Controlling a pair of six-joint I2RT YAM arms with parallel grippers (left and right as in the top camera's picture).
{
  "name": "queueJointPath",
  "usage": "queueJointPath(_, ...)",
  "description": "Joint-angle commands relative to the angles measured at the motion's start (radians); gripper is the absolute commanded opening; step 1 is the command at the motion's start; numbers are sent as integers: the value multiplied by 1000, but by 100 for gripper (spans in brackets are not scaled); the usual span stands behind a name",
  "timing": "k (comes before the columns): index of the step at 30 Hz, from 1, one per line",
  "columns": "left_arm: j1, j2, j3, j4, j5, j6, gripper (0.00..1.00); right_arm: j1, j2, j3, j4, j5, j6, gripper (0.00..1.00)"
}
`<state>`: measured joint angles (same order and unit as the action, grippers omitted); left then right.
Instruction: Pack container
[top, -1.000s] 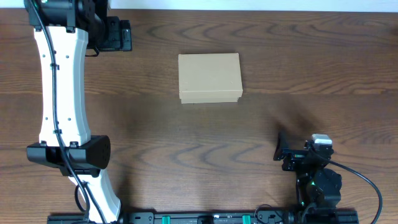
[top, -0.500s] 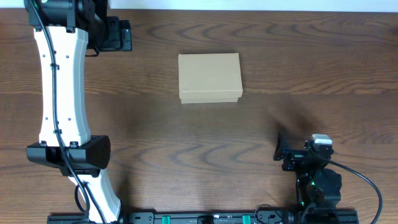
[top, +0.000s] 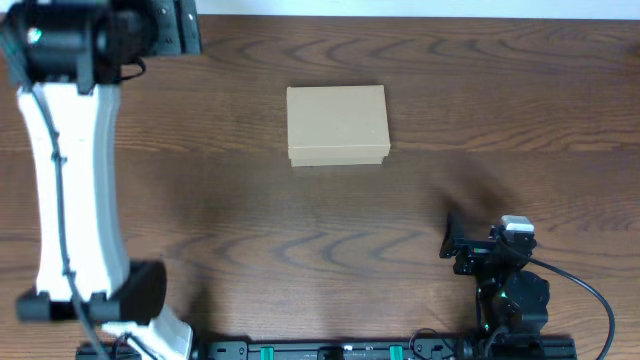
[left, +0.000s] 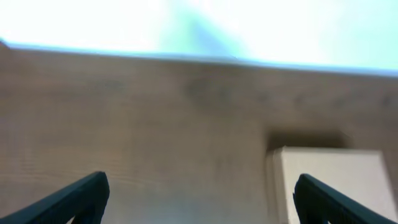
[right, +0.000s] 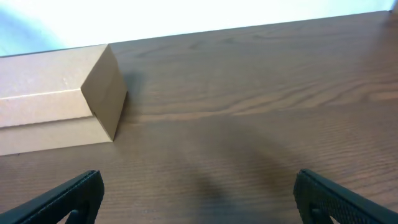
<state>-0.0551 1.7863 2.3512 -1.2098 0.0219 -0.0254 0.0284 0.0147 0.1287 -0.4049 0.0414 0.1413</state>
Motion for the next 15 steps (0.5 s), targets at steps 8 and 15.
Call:
queueJointPath(8,-2,-294,-390,331,-12,4,95,1,-9,-10,2,7,0,99)
queueJointPath(15,-2,-510,-652,482,-58,4,95,1,-9,-10,2,7,0,99)
